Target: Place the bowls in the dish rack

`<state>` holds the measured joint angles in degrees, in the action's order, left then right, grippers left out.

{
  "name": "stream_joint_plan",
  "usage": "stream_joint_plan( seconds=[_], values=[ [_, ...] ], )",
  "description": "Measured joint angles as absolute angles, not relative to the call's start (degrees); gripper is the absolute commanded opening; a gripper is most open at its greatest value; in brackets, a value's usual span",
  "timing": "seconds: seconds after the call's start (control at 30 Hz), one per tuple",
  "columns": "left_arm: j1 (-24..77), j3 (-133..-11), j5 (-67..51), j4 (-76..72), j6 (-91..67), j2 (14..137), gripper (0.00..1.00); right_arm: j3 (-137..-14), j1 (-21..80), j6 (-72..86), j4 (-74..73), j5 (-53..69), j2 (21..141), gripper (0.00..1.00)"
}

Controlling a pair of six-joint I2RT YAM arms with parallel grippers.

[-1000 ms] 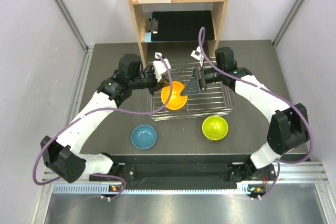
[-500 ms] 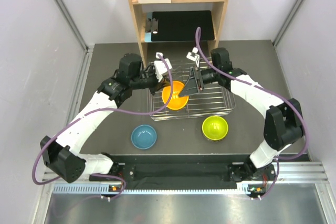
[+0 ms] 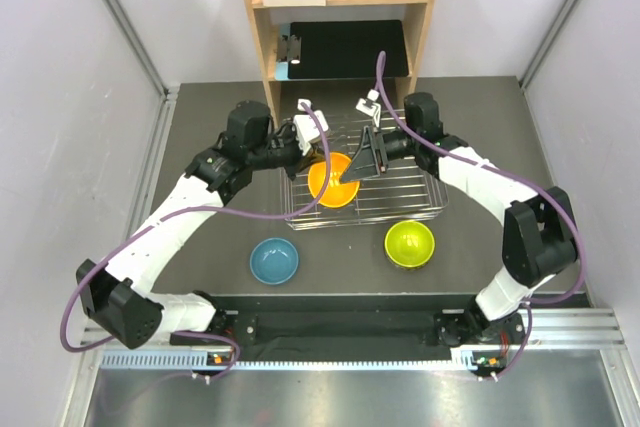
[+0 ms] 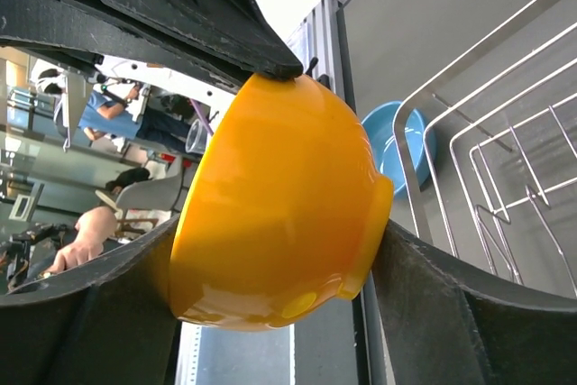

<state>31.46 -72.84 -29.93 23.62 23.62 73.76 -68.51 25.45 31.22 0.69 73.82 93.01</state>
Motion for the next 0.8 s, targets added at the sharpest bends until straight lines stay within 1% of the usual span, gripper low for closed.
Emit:
stream_joint_plan(
  seconds=[0.07, 0.1, 0.17, 0.2, 0.27, 0.3, 0.33, 0.37, 0.4, 0.47, 0.5, 0.53, 0.57, 0.67, 0.7, 0.77, 0.8],
  values=[
    [31.46, -72.90, -29.89, 23.64, 23.68, 73.73, 0.00, -68.18, 25.41, 31.92, 1.37, 73.71, 93.01, 0.62],
    [31.46, -72.95, -29.71, 23.66, 23.70, 73.65, 0.00, -67.90, 25.36, 32.49, 1.63, 73.52, 93.01, 0.55],
    [31.51, -72.97, -29.50, 23.73, 23.68, 73.63, 0.00, -67.51, 25.32, 33.17, 2.37, 73.56, 93.01, 0.47],
    [31.53, -72.97, -29.47, 23.77, 23.70, 73.63, 0.00, -67.44, 25.32, 33.61, 2.63, 73.63, 93.01, 0.39],
    [31.55, -72.97, -29.36, 23.77, 23.70, 73.63, 0.00, -67.11, 25.32, 34.33, 3.68, 73.63, 93.03, 0.30],
    [31.55, -72.97, -29.32, 23.77, 23.73, 73.63, 0.00, -67.05, 25.32, 34.83, 4.05, 73.67, 93.03, 0.20],
    [31.55, -72.97, -29.30, 23.75, 23.73, 73.63, 0.00, -66.96, 25.32, 35.22, 4.49, 73.67, 93.06, 0.15],
    [31.55, -72.97, -29.32, 23.73, 23.73, 73.63, 0.03, -66.78, 25.32, 35.68, 4.97, 73.67, 93.06, 0.11],
    [31.55, -72.99, -29.30, 23.77, 23.75, 73.63, 0.08, -66.74, 25.32, 36.01, 5.15, 73.73, 93.08, 0.02],
    [31.55, -72.99, -29.36, 23.75, 23.88, 73.60, 0.22, -66.74, 25.32, 36.67, 5.41, 73.80, 93.08, 0.00],
    [31.55, -73.03, -29.50, 23.75, 24.08, 73.60, 0.24, -66.74, 25.32, 36.82, 5.63, 73.87, 93.10, 0.00],
    [31.55, -73.08, -29.74, 23.68, 24.25, 73.56, 0.29, -66.74, 25.32, 37.15, 5.91, 74.11, 93.14, 0.00],
    [31.57, -73.10, -30.24, 23.62, 24.32, 73.54, 0.40, -66.74, 25.34, 37.34, 6.55, 74.39, 93.17, 0.00],
    [31.90, -73.10, -31.33, 23.79, 24.67, 73.54, 0.45, -66.74, 25.39, 37.76, 7.79, 74.91, 93.17, 0.00],
    [31.92, -73.10, -31.77, 23.92, 24.69, 73.54, 0.49, -66.74, 25.30, 37.76, 7.97, 74.89, 93.17, 0.00],
    [31.94, -73.10, -32.36, 24.05, 25.10, 73.52, 0.54, -66.72, 25.04, 37.80, 8.27, 74.70, 93.17, 0.00],
    [31.97, -73.10, -32.60, 24.08, 25.19, 73.52, 0.59, -66.72, 24.93, 37.80, 8.49, 74.54, 93.17, 0.00]
  ],
)
